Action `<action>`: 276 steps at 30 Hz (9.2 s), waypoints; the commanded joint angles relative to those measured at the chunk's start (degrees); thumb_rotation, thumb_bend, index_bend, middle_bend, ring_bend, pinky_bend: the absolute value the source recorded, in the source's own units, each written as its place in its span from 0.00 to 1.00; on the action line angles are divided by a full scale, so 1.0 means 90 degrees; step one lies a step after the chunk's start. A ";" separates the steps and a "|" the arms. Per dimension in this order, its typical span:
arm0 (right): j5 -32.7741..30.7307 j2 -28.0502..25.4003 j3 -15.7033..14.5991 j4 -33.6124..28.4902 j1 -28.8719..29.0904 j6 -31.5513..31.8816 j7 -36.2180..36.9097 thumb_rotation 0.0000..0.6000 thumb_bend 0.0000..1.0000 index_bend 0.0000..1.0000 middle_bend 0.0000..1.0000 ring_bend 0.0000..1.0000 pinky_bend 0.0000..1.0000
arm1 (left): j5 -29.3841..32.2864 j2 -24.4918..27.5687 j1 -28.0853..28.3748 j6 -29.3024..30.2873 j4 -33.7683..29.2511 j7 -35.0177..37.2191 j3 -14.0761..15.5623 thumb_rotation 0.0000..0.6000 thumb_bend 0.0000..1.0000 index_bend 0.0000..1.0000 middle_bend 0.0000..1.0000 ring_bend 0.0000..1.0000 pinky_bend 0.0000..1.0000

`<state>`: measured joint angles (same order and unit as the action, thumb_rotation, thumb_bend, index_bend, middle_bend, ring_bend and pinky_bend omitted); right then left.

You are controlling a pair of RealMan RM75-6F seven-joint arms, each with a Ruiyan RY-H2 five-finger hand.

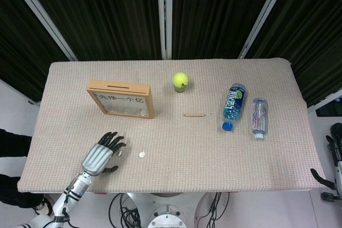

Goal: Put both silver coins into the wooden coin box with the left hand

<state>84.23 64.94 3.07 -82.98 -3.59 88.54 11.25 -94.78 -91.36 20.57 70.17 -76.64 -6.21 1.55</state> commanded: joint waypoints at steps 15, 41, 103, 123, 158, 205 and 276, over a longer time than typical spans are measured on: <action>-0.0020 0.0021 -0.0004 0.0071 -0.0021 -0.0020 0.0061 1.00 0.12 0.00 0.00 0.00 0.00 | 0.0281 -0.0039 0.0050 -0.0163 0.0040 -0.0364 0.0072 1.00 0.23 0.27 0.13 0.01 0.08; -0.0039 -0.0016 0.0015 0.0105 -0.0006 -0.0084 0.0126 1.00 0.13 0.00 0.00 0.00 0.00 | 0.0522 -0.0113 0.0103 -0.0212 0.0139 -0.0452 0.0053 1.00 0.31 0.39 0.13 0.01 0.08; -0.0127 -0.0026 -0.0049 0.0278 -0.0031 -0.0311 0.0346 1.00 0.13 0.00 0.00 0.00 0.00 | 0.0436 -0.0590 0.0294 0.0072 0.0889 0.0096 -0.0047 1.00 0.34 0.51 0.20 0.02 0.09; -0.0171 -0.0084 -0.0025 0.0233 -0.0009 -0.0366 0.0354 1.00 0.13 0.00 0.00 0.00 0.00 | 0.0597 -0.0607 0.0348 -0.0072 0.0858 0.0194 -0.0091 1.00 0.40 0.57 0.21 0.02 0.10; 0.0043 -0.0300 0.0028 -0.0130 -0.0064 0.0027 0.0186 1.00 0.14 0.00 0.00 0.00 0.00 | 0.1361 0.3063 0.0260 0.1066 -0.2275 -0.0835 -0.1658 1.00 0.40 0.62 0.22 0.02 0.16; -0.0084 -0.0213 0.0006 -0.0066 -0.0045 -0.0103 0.0102 1.00 0.14 0.00 0.00 0.00 0.00 | 0.5855 0.3160 0.4011 -0.3017 -0.1986 -0.1124 -0.2184 1.00 0.36 0.62 0.23 0.03 0.15; -0.0209 -0.0259 -0.0008 -0.0217 -0.0027 -0.0299 0.0069 1.00 0.14 0.00 0.00 0.00 0.00 | -0.0938 0.0326 0.0868 0.0232 -0.0421 0.0672 0.0271 1.00 0.29 0.40 0.26 0.07 0.18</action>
<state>82.37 62.62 2.98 -84.93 -3.84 85.87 11.89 -102.70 -87.22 27.69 72.94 -81.45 0.45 4.35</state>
